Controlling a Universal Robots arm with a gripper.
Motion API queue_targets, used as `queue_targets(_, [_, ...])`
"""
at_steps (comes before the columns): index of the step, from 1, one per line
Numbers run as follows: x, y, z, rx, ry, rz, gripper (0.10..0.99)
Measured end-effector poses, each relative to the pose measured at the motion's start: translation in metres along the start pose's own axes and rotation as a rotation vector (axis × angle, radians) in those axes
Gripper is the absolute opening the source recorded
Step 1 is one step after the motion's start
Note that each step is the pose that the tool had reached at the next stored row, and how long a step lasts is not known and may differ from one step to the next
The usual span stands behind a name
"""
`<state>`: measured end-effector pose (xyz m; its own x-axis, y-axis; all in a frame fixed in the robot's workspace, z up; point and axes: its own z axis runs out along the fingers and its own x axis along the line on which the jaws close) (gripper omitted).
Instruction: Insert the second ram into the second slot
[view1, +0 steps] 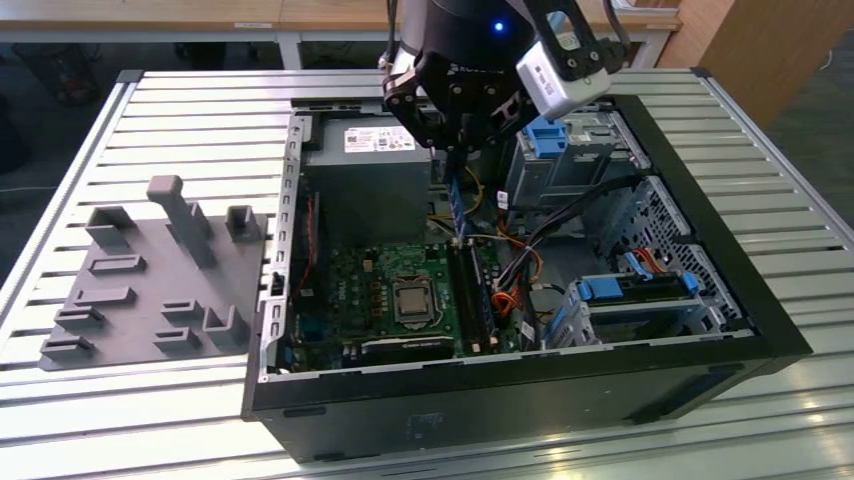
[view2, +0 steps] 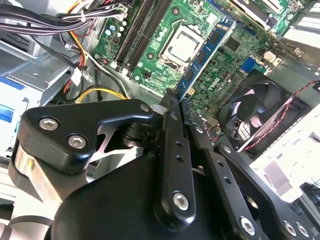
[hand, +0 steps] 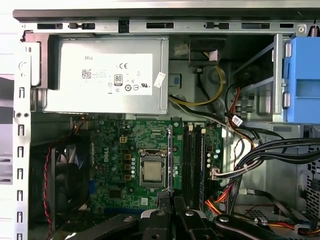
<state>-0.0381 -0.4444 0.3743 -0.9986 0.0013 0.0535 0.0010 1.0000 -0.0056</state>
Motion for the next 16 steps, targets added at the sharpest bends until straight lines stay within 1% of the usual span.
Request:
queue_targets(9, [-0.0001, 0.0, 0.0026, -0.001, 0.0002, 0.029, 0.137])
queue_targets(16, [-0.0003, 0.0, 0.0057, -0.002, 0.0002, 0.031, 0.137])
